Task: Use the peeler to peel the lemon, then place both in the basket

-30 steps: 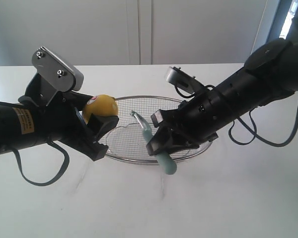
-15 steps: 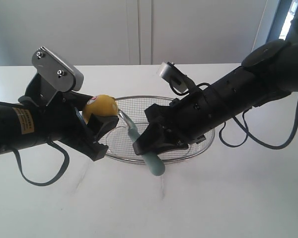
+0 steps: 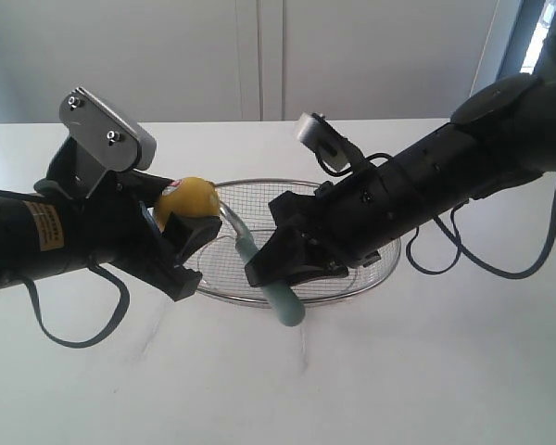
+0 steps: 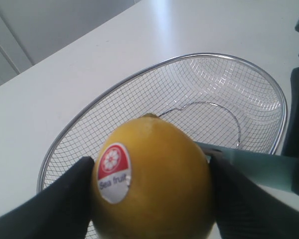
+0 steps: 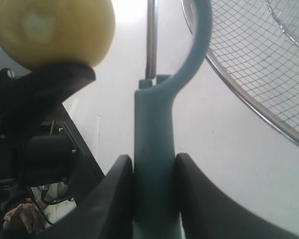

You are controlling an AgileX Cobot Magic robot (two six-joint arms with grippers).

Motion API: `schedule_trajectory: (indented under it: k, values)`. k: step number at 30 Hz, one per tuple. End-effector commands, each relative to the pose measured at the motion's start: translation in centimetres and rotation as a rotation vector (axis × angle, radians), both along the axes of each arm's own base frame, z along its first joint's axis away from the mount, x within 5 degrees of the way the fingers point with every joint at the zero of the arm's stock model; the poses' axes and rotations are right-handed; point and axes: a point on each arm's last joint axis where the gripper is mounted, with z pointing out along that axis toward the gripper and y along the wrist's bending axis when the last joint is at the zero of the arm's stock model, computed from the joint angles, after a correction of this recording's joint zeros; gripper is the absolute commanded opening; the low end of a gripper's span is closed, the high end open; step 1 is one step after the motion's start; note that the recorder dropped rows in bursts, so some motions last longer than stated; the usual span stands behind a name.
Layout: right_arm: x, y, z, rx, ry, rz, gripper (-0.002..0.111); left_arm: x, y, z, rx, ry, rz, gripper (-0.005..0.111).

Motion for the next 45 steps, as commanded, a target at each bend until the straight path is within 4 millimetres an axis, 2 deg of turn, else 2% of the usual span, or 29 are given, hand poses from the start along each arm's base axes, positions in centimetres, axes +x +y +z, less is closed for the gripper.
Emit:
schedule_trajectory:
  k: [1,12,20,31,36,40,45]
  values:
    - [-0.7,0.9,0.2,0.015,-0.007,0.041,0.000,-0.1,-0.1,0.2,-0.013,-0.010,-0.008,0.000]
    - [-0.5,1.1,0.0,-0.002,-0.036,0.020,0.000,-0.1,-0.1,0.2,-0.013,-0.010,-0.008,0.000]
    - [0.4,0.1,0.6,0.009,-0.052,-0.020,0.000,-0.1,-0.1,0.2,-0.013,-0.010,-0.008,0.000]
    - [-0.4,-0.1,4.3,0.058,-0.151,-0.003,0.000,-0.1,-0.1,0.2,-0.013,-0.010,-0.008,0.000]
    - [-1.5,-0.7,7.1,0.052,-0.262,0.025,0.000,-0.1,-0.1,0.2,-0.013,-0.010,-0.008,0.000]
    - [-2.5,-2.3,9.4,-0.081,-0.478,0.034,0.000,-0.1,-0.1,0.2,-0.013,-0.010,-0.008,0.000]
    - [-2.6,-4.2,10.1,-0.298,-0.694,0.064,0.000,-0.1,-0.1,0.1,-0.012,-0.009,-0.008,0.000]
